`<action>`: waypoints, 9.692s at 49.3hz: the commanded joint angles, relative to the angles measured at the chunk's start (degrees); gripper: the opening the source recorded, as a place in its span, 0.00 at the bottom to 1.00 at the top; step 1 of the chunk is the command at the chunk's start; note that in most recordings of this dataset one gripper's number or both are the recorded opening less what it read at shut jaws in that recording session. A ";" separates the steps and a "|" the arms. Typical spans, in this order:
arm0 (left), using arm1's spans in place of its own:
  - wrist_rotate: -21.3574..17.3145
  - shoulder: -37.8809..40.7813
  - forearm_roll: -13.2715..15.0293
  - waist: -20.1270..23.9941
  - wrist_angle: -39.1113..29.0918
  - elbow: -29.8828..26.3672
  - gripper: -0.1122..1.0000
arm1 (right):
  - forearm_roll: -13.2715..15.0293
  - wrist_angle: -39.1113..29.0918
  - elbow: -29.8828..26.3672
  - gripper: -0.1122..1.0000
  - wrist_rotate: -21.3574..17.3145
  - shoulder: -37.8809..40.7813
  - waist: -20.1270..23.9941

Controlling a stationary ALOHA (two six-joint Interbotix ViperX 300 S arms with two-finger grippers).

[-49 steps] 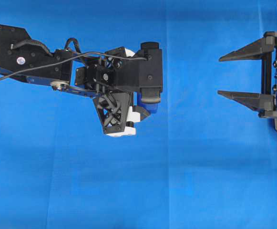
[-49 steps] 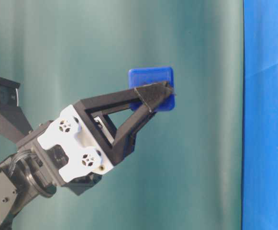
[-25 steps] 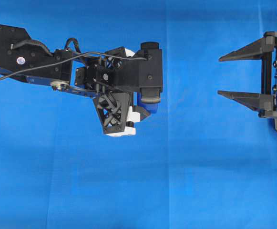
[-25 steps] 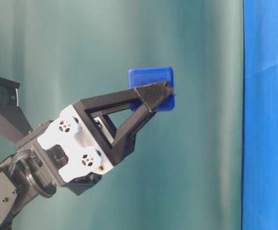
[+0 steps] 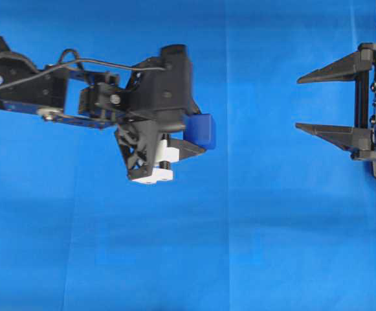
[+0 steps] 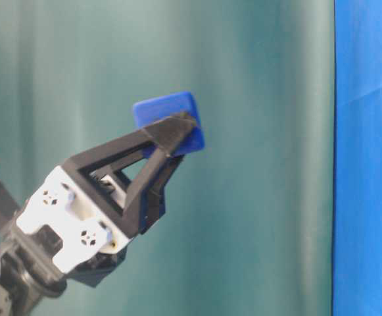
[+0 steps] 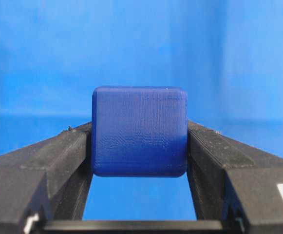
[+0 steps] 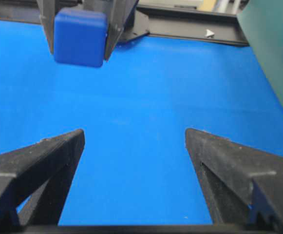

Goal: Handover the blue block to the right arm after grasping it with the left arm, then place it in the designated position.
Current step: 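Rotate the left gripper to hold the cube up toward the center, then rotate the open right gripper to face the held cube, then move the right gripper onto the cube and close it, then open the left gripper and pull the right gripper away with the cube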

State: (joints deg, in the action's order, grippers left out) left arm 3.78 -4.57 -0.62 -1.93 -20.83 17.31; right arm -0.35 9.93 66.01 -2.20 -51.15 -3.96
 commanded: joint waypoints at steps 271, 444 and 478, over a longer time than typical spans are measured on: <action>0.09 -11.87 0.18 -0.09 36.39 17.40 0.54 | 47.55 4.31 -20.30 0.96 24.87 17.75 1.93; 0.26 -18.63 0.18 0.18 36.65 22.85 0.94 | 46.85 -12.22 -25.93 0.58 24.17 18.46 7.65; 0.26 -19.60 0.18 0.26 36.65 23.64 0.94 | 43.33 -14.68 -25.49 0.58 23.20 17.31 8.70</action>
State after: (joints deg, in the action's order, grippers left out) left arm 4.13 -23.55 -0.35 -1.76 15.38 41.75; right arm 44.21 -5.10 41.31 21.71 -33.40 4.66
